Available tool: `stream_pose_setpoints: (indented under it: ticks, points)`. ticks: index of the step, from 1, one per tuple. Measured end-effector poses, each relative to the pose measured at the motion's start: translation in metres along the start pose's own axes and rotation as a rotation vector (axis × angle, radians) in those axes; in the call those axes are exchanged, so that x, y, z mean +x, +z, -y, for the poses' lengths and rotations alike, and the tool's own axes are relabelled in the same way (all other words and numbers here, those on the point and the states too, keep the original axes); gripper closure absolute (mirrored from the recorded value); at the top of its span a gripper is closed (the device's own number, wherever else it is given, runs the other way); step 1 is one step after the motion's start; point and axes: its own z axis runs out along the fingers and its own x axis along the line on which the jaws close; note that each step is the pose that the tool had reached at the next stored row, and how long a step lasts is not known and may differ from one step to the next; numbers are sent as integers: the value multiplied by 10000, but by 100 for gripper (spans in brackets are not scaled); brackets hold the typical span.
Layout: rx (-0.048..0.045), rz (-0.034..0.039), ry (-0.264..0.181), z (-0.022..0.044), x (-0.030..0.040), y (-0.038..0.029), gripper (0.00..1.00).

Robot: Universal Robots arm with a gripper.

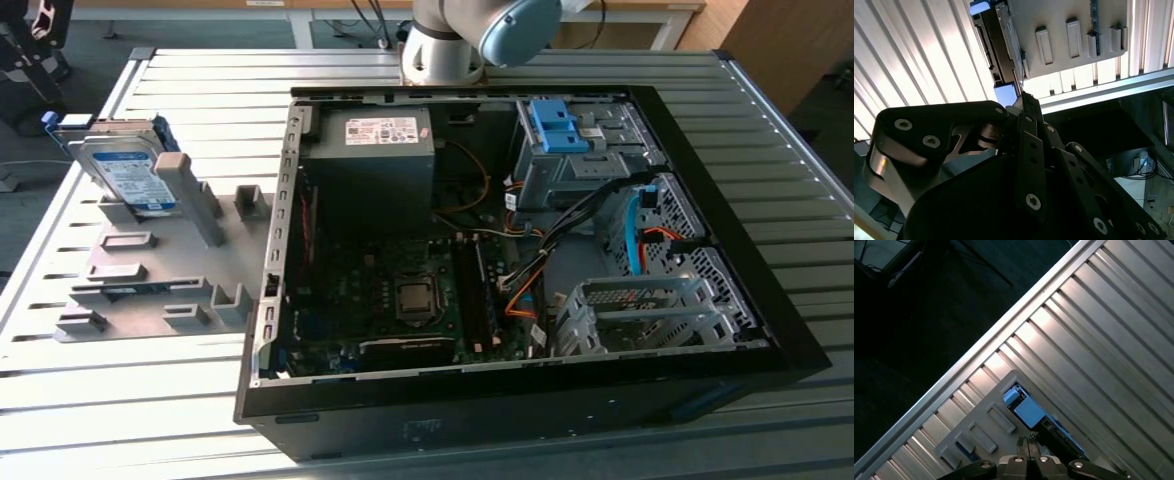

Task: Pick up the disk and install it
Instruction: 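Pick up the disk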

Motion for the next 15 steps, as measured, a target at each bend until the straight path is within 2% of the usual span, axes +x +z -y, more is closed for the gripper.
stream_pose_setpoints:
  ticks: [7,12,15]
  points:
    - [7,-14,-481,0,0,4,89]
    - [102,68,-789,0,0,10,89]
    - [109,64,-1152,1,0,12,89]
